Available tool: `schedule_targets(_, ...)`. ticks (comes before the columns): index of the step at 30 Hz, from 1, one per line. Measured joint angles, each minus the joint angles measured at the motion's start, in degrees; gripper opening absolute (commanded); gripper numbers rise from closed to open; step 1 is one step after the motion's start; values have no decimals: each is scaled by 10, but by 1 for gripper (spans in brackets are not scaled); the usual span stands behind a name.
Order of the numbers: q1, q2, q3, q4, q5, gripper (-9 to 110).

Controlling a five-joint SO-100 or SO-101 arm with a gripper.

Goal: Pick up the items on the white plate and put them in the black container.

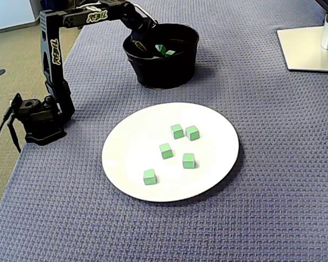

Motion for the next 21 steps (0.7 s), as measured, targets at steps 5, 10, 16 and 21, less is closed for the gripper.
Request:
schedule_targets(5, 0, 0, -1, 16, -15, 31)
schedule_targets(10, 0, 27, -83, 122, -40, 31)
schedule_targets(16, 51, 124, -267, 282, -83, 30)
schedule_targets(21, 181, 201, -346, 349, -64, 34)
